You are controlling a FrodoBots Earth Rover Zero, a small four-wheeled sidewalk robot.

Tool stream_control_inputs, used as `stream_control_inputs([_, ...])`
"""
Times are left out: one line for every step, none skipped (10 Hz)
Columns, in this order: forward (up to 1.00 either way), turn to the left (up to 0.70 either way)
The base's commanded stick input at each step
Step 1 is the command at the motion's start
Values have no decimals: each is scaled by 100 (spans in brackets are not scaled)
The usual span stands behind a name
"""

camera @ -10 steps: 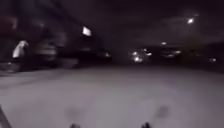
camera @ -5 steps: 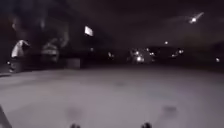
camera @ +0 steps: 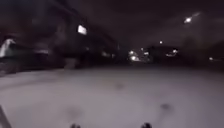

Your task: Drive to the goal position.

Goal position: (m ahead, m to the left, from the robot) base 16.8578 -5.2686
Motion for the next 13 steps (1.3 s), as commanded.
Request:
stream_control_inputs([50,-32])
stream_control_inputs([50,0])
stream_control_inputs([50,0])
stream_control_inputs([50,0])
stream_control_inputs([50,0])
stream_control_inputs([50,0])
stream_control_inputs([50,0])
stream_control_inputs([50,0])
stream_control_inputs([50,0])
stream_control_inputs([50,0])
stream_control_inputs([50,0])
stream_control_inputs([50,0])
stream_control_inputs([50,0])
